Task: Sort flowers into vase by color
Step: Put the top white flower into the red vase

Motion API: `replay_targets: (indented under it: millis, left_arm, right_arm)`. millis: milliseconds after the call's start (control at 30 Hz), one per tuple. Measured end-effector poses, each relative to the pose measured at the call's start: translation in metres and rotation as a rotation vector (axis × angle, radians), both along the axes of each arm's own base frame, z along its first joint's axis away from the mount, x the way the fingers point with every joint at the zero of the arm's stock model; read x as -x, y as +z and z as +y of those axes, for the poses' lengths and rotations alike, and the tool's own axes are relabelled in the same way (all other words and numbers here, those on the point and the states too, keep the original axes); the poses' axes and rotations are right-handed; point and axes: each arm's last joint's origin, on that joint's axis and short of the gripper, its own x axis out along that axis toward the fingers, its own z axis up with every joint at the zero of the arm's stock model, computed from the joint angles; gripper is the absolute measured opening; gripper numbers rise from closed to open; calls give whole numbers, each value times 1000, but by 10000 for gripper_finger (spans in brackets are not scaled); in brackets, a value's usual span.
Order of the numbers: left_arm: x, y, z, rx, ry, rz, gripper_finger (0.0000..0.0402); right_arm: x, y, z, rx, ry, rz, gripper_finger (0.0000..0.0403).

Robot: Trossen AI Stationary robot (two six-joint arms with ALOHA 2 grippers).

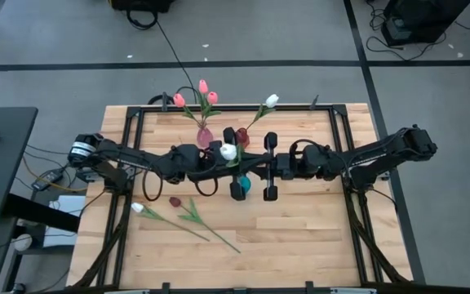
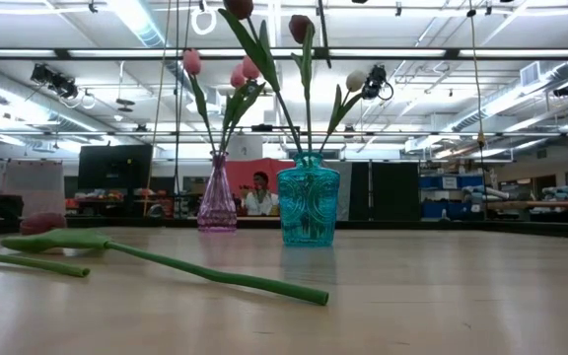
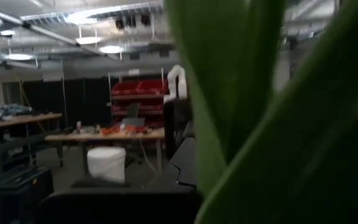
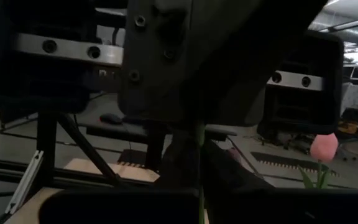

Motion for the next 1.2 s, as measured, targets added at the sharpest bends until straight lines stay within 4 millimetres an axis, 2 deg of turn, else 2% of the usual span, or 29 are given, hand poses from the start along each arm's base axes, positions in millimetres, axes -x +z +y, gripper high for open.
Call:
replay_targets:
  millis: [133, 233, 533, 667, 867, 1000, 1133, 1200]
  left_arm:
    - [4, 2, 1, -6, 1, 55, 2]
    - [7, 1, 0, -10, -5, 99, 25]
    - [10, -2, -5, -15, 24, 162, 212]
    - [19, 2, -5, -27, 31, 229, 259]
    - [35, 2, -4, -16, 33, 337, 265]
    - [48, -7, -12, -23, 49, 351, 252]
    - [63, -20, -20, -29, 64, 369, 244]
    - [70, -18, -22, -17, 51, 345, 242]
  right_arm:
    - [5, 4, -1, -1, -14, 8, 8]
    - [7, 6, -1, -2, -13, 5, 7]
    - [8, 7, -2, -6, -37, 8, 7]
    - [14, 13, -1, -9, -29, -10, 7]
    - [30, 22, 4, -12, -5, 25, 7]
    - [55, 29, 8, -25, 21, -9, 7]
    - [84, 18, 6, -37, -29, -49, 7]
    - [95, 7, 3, -48, -46, -82, 7]
